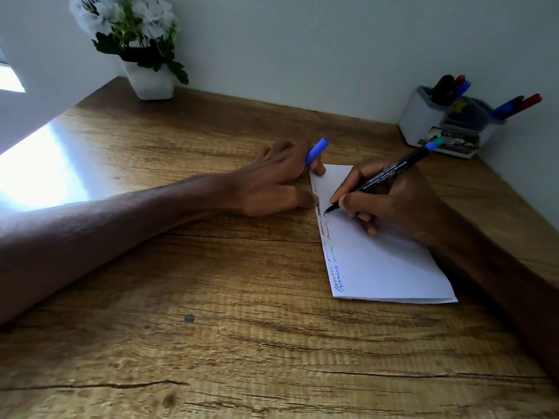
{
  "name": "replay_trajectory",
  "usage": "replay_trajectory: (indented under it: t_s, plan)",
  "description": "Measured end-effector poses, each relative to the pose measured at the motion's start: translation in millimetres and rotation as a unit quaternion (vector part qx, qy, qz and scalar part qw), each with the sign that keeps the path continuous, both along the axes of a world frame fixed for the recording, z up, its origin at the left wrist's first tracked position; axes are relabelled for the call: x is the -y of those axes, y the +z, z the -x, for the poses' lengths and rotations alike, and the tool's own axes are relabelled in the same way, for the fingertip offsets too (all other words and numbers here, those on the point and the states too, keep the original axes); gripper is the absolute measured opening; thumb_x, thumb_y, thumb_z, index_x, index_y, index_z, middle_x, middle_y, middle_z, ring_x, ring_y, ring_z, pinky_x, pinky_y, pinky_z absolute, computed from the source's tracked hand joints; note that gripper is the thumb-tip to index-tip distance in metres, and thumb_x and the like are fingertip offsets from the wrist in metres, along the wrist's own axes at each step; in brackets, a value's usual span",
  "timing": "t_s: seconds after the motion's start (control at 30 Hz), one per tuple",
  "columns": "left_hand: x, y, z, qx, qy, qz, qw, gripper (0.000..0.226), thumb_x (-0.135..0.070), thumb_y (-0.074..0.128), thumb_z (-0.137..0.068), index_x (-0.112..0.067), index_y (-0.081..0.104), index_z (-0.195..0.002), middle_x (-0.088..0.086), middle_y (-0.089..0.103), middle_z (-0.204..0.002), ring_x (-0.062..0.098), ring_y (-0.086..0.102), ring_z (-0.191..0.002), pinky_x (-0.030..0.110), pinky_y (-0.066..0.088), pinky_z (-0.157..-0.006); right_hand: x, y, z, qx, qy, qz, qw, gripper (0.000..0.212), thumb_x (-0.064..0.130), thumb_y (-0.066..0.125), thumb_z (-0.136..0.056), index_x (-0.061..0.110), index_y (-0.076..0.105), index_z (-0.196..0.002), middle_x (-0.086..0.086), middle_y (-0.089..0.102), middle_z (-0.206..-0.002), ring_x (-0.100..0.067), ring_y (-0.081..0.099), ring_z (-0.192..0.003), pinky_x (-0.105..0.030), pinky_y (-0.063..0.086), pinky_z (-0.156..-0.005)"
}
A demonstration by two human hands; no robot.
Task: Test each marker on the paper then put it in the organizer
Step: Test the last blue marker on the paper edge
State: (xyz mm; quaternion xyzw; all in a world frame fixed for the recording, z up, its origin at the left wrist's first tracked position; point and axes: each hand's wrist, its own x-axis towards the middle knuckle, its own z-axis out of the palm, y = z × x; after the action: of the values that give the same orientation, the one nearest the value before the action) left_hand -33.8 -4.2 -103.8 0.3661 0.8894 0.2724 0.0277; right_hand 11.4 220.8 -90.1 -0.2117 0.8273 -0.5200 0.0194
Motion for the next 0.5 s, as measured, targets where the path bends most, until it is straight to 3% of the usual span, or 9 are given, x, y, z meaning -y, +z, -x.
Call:
replay_trajectory:
  t_s: [0.5]
  plan:
    - [0.4,-4.5,4.9,-0.015,-0.013,-0.006,1.0,0.047,-0.047,0.057,-0.091,-0.027,0.046,-0.132,-0.021,0.038,-0.131,-0.01,0.019,-0.119,0.027,0.014,-0.105,1.4,2.1,-0.6,0.006,-0.027,-0.009,1.0,0.009,-0.01,0.069,-0.086,-0.003,0.075,-0.085,-0.016,0.066,-0.063,-0.022,0.053,-0.047,-0.026,0.046,-0.037]
